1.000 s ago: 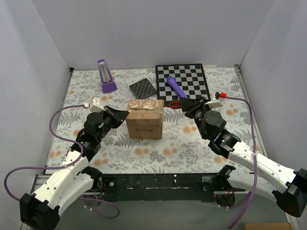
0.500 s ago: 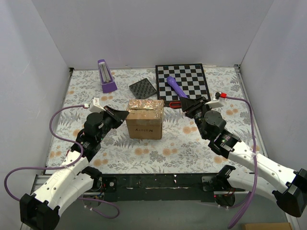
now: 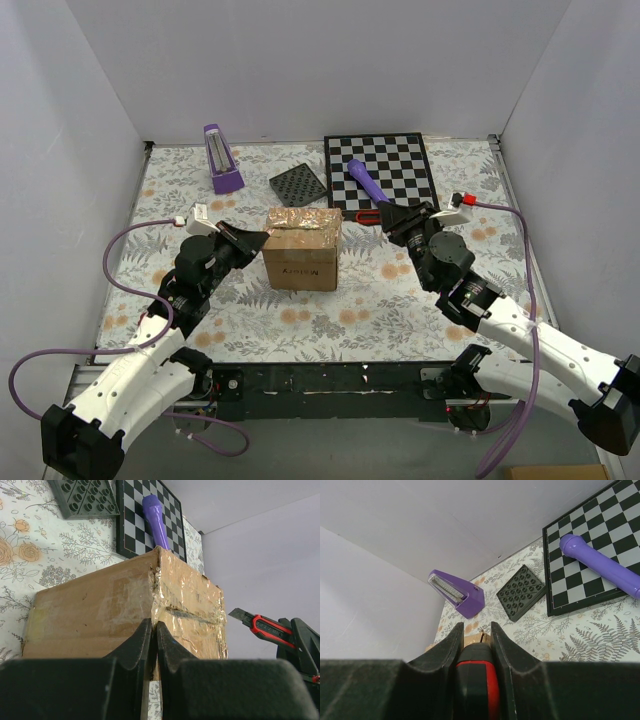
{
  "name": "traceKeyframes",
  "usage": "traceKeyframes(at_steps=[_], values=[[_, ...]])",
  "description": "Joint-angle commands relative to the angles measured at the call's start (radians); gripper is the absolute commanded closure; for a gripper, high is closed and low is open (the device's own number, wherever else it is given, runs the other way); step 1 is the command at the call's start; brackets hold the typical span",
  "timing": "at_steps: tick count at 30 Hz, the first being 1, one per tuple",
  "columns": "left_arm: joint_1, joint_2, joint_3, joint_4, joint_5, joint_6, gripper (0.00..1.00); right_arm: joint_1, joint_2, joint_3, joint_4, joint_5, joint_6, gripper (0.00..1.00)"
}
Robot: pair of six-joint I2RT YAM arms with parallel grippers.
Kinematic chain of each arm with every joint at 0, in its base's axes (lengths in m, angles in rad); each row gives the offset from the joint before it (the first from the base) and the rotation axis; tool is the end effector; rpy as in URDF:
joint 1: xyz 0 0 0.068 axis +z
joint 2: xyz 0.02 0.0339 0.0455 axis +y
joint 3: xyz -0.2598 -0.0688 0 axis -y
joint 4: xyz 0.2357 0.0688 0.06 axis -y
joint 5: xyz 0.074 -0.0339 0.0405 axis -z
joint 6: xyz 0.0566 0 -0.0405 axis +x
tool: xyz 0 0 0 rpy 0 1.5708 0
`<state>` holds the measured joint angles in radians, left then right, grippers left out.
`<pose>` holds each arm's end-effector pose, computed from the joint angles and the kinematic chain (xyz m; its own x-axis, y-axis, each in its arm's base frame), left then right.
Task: Unpack the express box
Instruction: Cut the express box at the center of the board.
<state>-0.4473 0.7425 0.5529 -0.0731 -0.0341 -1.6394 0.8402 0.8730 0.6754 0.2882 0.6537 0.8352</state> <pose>0.1789 -0.0837 0.2698 -0.3856 -0.9209 0.0574 -0.2612 0.0493 -0.9640 0.1687 0.1367 0.3359 -0.0982 0.7724 -0.6275 -0.1703 0.6082 0.7753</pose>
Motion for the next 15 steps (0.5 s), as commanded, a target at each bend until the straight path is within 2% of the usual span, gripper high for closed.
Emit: traceKeyframes(at_steps=[1,15], values=[[-0.007,0.006,-0.024,-0.082,0.005,0.013,1.00,0.005,0.006,0.012,0.092,-0.002,0.016,0.99],[-0.005,0.011,-0.021,-0.082,0.008,0.013,1.00,0.005,0.043,0.021,0.100,-0.020,0.027,0.99]])
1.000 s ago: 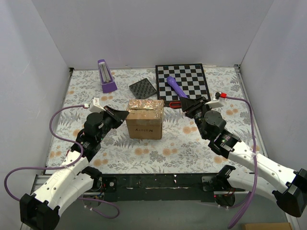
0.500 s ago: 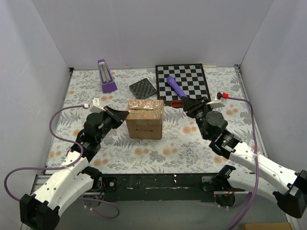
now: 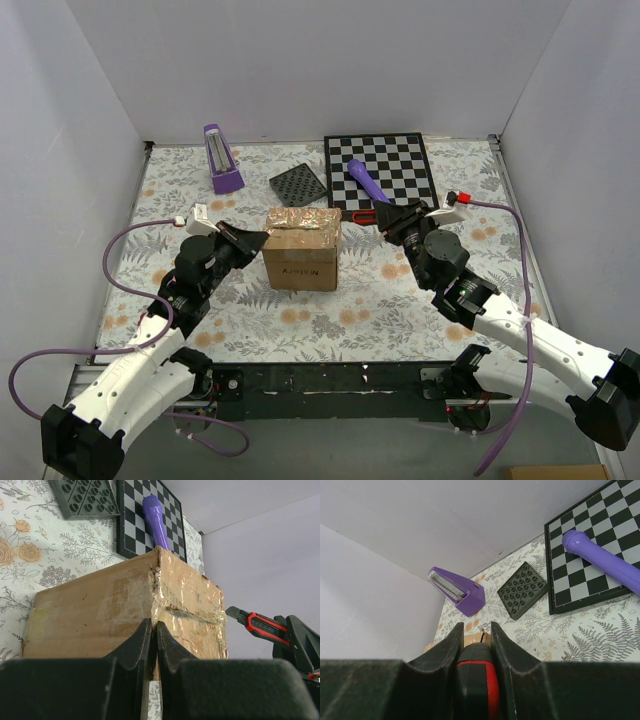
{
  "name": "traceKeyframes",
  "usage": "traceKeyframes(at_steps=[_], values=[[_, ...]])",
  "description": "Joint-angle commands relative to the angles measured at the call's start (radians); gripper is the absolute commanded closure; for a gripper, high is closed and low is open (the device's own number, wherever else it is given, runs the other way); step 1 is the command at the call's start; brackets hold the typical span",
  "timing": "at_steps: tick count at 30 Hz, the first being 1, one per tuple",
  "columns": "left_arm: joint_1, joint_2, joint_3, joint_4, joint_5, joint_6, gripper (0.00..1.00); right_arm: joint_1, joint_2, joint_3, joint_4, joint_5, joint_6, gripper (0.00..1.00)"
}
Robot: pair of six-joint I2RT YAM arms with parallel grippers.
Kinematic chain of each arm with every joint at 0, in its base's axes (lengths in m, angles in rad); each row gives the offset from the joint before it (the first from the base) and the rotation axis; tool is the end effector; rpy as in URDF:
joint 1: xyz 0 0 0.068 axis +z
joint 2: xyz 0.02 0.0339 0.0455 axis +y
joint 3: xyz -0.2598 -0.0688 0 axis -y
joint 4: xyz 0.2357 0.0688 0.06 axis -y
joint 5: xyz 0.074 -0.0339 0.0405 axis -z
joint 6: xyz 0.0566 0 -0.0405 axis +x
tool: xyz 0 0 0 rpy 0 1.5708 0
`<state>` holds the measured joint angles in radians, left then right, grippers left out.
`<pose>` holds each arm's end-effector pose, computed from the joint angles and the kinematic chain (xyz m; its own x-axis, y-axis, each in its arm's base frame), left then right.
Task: Unpack the express box
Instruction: Cut the express box at the center of the board.
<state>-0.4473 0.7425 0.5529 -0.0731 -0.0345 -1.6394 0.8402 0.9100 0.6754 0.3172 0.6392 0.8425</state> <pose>0.1789 -0.0836 0.2698 -0.3852 -0.9210 0.0573 -0.2612 0.0493 -0.9640 0.1738 0.1434 0.3320 -0.1134 0.7711 -0.6266 -0.1749 0.6053 0.7765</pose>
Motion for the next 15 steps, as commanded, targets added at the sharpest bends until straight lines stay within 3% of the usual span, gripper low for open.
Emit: traceKeyframes(at_steps=[1,15], values=[[-0.007,0.014,-0.021,-0.082,0.010,0.013,1.00,0.005,0.007,0.021,0.066,-0.006,0.027,0.99],[-0.005,0.020,-0.036,-0.062,-0.010,-0.036,1.00,0.007,0.012,0.001,-0.041,-0.127,0.139,0.99]])
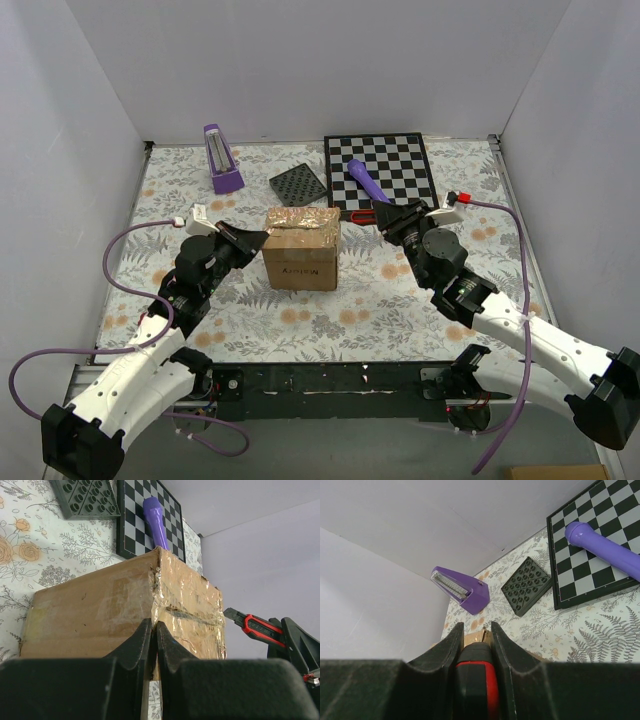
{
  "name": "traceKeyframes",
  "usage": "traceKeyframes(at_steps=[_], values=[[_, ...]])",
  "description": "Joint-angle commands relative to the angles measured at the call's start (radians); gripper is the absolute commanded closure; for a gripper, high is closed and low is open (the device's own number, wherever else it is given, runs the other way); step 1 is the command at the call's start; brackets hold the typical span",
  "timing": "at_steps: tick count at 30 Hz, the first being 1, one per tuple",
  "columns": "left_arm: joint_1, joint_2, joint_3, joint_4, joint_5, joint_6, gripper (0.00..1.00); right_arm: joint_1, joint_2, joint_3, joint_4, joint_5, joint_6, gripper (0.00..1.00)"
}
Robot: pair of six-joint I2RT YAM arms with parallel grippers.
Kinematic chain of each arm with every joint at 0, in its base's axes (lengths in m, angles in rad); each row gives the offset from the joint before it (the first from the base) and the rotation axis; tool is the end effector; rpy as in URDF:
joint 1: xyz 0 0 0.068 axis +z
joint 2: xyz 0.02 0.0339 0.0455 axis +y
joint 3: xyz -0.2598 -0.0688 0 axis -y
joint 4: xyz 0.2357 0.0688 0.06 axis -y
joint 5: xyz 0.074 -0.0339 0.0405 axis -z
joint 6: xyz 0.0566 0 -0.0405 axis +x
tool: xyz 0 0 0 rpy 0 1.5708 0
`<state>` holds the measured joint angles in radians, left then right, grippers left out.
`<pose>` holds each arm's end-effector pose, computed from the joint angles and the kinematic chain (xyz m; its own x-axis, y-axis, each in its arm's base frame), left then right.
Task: Unpack the express box
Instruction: Cut the express box at the center of the board.
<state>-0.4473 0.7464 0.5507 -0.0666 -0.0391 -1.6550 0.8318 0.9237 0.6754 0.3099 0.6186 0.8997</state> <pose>0.1797 -0.0837 0.2691 -0.3771 -0.9234 0.0711 -0.2665 0.0346 -0.9632 0.1768 0.1453 0.3284 -0.1405 0.7931 -0.5927 -0.1645 0.5716 0.8039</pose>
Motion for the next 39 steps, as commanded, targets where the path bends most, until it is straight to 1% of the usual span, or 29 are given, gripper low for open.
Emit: traceKeyframes(at_steps=[1,6,13,19,22,28,34,39], values=[[-0.005,0.015,-0.035,-0.068,-0.013,-0.034,1.00,0.015,-0.003,0.000,-0.043,-0.123,0.090,0.99],[-0.007,0.011,-0.043,-0.062,-0.064,-0.088,1.00,0.020,-0.002,0.004,-0.110,-0.181,0.128,0.99],[-0.010,0.001,-0.055,-0.055,-0.131,-0.146,1.00,0.021,-0.052,-0.014,-0.173,-0.262,0.151,0.99],[-0.016,0.001,-0.075,-0.042,-0.157,-0.183,1.00,0.021,-0.048,-0.051,-0.183,-0.393,0.192,0.99],[-0.021,-0.001,-0.083,-0.041,-0.162,-0.189,1.00,0.021,-0.039,-0.071,-0.183,-0.433,0.208,0.99],[-0.024,-0.012,-0.095,-0.035,-0.160,-0.189,1.00,0.021,-0.022,-0.088,-0.203,-0.465,0.214,0.99],[-0.022,-0.031,-0.098,-0.038,-0.173,-0.180,1.00,0.021,0.012,-0.054,-0.247,-0.514,0.191,0.99],[-0.022,-0.054,-0.100,-0.039,-0.157,-0.173,1.00,0.015,0.004,-0.060,-0.285,-0.482,0.160,0.99]])
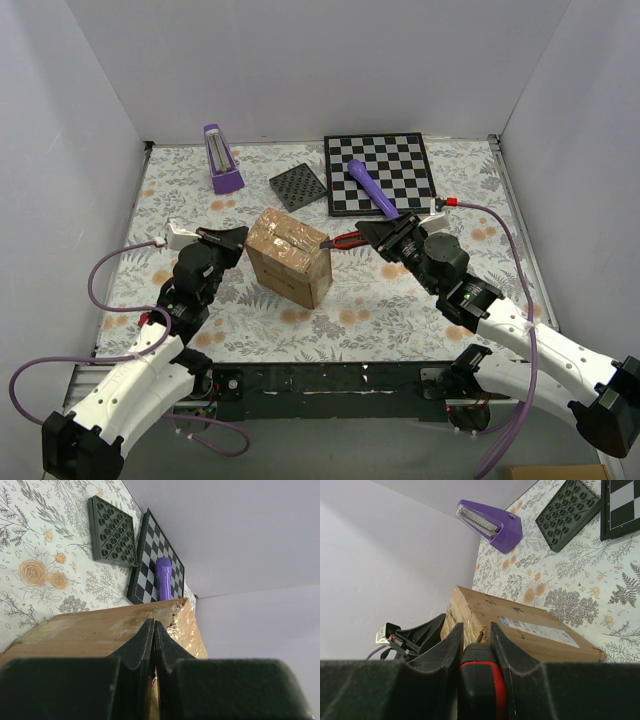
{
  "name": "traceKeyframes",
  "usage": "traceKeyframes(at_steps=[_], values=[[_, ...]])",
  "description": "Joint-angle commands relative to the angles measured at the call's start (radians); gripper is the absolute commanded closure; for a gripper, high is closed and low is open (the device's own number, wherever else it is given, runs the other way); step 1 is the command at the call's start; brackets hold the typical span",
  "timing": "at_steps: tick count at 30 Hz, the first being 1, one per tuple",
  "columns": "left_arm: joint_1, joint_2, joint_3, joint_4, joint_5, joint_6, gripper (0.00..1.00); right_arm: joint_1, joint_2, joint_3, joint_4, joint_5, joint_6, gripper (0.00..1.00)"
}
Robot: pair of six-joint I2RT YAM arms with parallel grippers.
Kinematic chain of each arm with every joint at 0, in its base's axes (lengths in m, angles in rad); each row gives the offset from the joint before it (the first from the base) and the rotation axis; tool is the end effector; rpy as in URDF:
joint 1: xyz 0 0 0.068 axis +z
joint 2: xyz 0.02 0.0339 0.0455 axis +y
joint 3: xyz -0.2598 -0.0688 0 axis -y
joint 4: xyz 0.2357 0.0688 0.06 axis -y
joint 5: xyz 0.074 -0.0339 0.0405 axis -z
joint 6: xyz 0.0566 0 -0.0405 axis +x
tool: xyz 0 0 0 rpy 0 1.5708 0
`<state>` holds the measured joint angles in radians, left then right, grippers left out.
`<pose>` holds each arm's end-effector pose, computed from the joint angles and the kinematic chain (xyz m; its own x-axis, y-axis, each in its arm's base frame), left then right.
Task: Unpack the express box
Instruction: Cut the express box at the center of the board.
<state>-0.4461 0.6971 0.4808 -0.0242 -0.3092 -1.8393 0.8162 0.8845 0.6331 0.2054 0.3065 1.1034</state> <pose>0.1771 -0.0656 0.2578 -0.0822 -0.9788 0.1878 -0.2455 -0.1627 -0.9556 0.1675 0.1533 0.3081 -0.4500 0.7640 -0.4625 -0.1918 0.4231 0.8855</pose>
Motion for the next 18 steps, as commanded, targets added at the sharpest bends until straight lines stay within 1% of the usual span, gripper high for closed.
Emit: traceKeyframes(at_steps=[1,4,9,13,14,15,18], values=[[-0.023,-0.017,-0.033,-0.080,0.125,0.014,1.00,0.028,0.034,-0.018,-0.190,-0.149,-0.050,0.99],[-0.025,-0.039,-0.042,-0.083,0.146,0.025,1.00,0.008,0.030,-0.009,-0.199,-0.110,-0.095,0.99],[-0.023,-0.048,-0.041,-0.091,0.248,0.041,1.00,-0.052,0.031,0.013,-0.204,-0.070,-0.189,0.99],[-0.025,-0.056,-0.053,-0.094,0.308,0.022,1.00,-0.083,0.048,0.048,-0.204,-0.015,-0.269,0.99],[-0.025,-0.057,-0.056,-0.094,0.308,0.008,1.00,-0.091,0.054,0.054,-0.204,-0.014,-0.286,0.99],[-0.028,-0.064,-0.070,-0.092,0.349,0.000,1.00,-0.104,0.062,0.062,-0.204,-0.015,-0.296,0.99],[-0.035,-0.065,-0.097,-0.088,0.374,-0.015,1.00,-0.123,0.096,0.097,-0.186,-0.020,-0.347,0.99]])
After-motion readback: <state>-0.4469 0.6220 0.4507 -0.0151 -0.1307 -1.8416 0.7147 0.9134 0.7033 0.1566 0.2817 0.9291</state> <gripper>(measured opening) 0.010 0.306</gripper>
